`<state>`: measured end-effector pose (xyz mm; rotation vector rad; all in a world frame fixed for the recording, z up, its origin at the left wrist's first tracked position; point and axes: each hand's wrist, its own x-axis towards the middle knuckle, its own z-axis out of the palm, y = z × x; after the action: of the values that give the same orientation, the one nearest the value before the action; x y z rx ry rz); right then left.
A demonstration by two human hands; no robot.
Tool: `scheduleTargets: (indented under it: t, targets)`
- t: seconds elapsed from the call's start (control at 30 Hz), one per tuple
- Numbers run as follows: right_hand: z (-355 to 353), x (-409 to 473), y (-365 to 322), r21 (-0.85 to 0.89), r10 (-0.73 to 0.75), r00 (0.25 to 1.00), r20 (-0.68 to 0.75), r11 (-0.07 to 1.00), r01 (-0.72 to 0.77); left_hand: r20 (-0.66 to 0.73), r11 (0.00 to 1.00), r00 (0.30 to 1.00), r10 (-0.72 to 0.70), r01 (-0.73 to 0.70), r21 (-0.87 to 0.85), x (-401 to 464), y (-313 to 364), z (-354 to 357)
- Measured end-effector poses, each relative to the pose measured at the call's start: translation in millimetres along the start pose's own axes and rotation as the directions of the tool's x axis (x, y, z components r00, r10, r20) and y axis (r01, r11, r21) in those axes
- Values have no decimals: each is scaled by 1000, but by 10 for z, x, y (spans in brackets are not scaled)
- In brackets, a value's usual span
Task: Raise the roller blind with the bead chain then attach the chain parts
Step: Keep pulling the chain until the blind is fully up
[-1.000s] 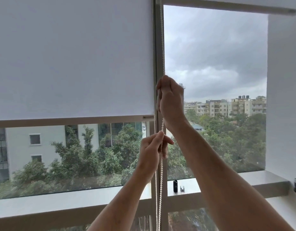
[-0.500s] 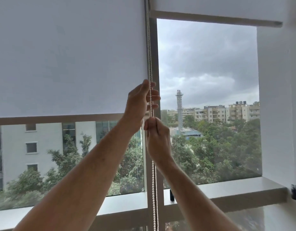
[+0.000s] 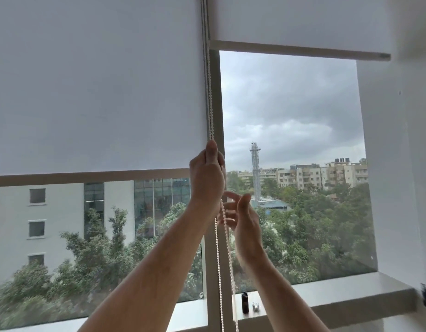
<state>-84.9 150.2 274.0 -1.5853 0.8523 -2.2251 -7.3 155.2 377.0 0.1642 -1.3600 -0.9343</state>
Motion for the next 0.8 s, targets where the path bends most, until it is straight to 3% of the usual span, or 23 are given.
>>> scheduleTargets:
  t: [0.1,0.3,0.4,0.5,0.7,0.8]
  targets:
    - [15,332,-301,106,5,999,-40,994,-1,-10,1000,1000,4,-4,4,-60,-9,6]
    - [288,867,-918,43,41,997,71,998,-44,-8,1000,1000,-18,19,19,-430,-320,-67]
    - [481,1038,-1146,96,118,984,132,987,-131,-15,998,999,-36,36,52,-563,-458,-130]
    - [646,1133,-1252,160,165,984,73,971,-175,-9,998,1000,-22,22,66,-630,-529,-147]
    - [717,1074,-1163,22,-110,993,-39,994,111,17,989,998,57,-59,134,-519,-638,-241]
    - [707,1022,-1098,-33,-190,981,-32,981,189,78,991,997,9,-19,132,-458,-758,-389]
